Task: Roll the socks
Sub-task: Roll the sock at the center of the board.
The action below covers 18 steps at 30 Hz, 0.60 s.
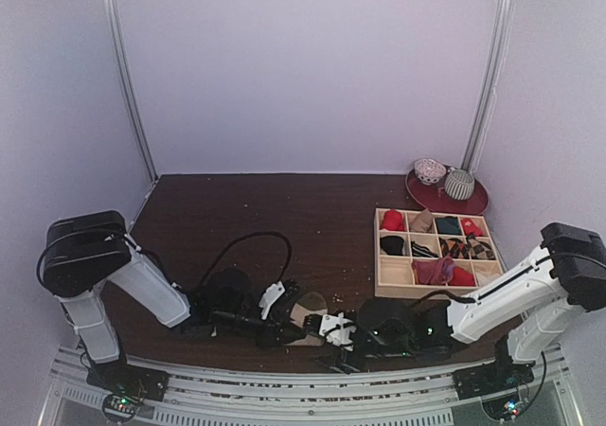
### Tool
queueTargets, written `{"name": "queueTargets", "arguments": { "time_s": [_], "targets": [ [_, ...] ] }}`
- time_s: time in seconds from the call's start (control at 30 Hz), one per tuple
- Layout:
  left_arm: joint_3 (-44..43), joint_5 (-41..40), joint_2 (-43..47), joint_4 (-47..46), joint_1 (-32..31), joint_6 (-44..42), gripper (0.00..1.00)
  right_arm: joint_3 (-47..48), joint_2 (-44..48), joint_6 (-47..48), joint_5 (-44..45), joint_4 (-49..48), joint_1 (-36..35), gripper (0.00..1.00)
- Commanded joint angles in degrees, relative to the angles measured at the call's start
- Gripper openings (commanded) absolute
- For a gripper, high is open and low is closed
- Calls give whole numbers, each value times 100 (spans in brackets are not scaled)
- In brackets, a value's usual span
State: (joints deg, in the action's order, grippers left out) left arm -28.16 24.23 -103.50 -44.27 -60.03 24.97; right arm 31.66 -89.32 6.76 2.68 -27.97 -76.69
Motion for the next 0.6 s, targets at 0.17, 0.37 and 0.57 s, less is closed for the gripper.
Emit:
{"name": "queueTargets", "arguments": {
  "time_s": [0.17, 0.37, 0.57],
  "targets": [
    [187, 311, -328, 1542, 40, 239, 0, 338, -903, 810, 1315, -272, -90, 74],
    [198, 372, -419, 1516, 44, 219, 0, 409, -1095, 946, 1231, -487, -87, 71],
    [134, 440, -443, 1524, 45, 172, 0, 674, -1484, 708, 796, -106, -84, 41]
  ]
}}
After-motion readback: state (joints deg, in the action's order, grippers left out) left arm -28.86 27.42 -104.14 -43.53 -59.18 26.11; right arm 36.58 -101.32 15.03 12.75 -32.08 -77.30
